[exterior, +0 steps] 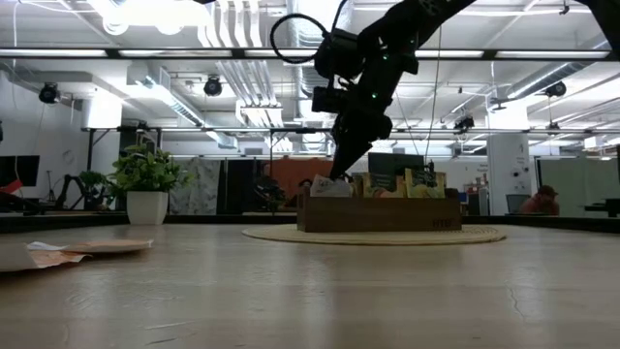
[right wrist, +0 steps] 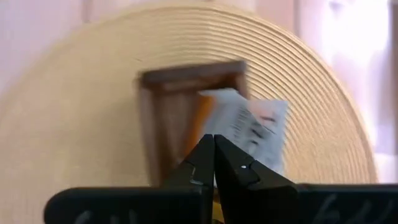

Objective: Pick & Place Tea
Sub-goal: Put the white tea bag into the left section of the wooden organizer

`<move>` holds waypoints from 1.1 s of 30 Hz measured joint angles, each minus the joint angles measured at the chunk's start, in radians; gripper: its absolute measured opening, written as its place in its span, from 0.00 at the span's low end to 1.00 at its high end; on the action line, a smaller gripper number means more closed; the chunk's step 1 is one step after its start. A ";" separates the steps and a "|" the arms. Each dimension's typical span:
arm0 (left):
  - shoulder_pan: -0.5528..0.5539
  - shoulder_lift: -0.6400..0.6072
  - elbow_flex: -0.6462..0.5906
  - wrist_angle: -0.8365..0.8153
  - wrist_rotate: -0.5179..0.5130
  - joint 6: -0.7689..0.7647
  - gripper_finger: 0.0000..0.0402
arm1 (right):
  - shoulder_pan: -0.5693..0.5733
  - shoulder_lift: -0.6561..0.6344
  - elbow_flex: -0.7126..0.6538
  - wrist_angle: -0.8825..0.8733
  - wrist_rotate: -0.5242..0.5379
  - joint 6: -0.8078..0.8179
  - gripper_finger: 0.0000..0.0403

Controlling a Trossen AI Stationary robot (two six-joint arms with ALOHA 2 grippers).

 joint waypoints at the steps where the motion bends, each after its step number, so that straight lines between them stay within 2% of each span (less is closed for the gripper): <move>1: 0.000 0.000 0.000 0.000 0.000 0.000 0.63 | 0.005 0.000 0.003 -0.003 -0.015 -0.001 0.02; 4: 0.000 0.000 0.000 0.000 0.000 0.000 0.63 | 0.015 0.000 0.008 -0.017 -0.059 -0.004 0.02; 9: 0.000 0.000 0.000 0.000 0.000 0.000 0.63 | 0.021 0.013 0.004 -0.042 -0.054 -0.005 0.02; 16: 0.000 0.000 0.000 0.000 0.000 -0.001 0.63 | 0.022 0.071 0.004 -0.033 0.010 -0.005 0.02; 20: 0.000 0.000 0.000 0.000 0.000 -0.018 0.63 | 0.023 0.096 0.004 -0.027 0.093 -0.004 0.02; 29: 0.000 -0.005 0.000 0.000 0.005 -0.024 0.63 | 0.025 0.090 0.029 -0.026 0.203 -0.025 0.02; 33: 0.000 -0.005 0.000 0.000 0.005 -0.024 0.63 | 0.027 0.090 0.038 -0.022 0.216 -0.053 0.02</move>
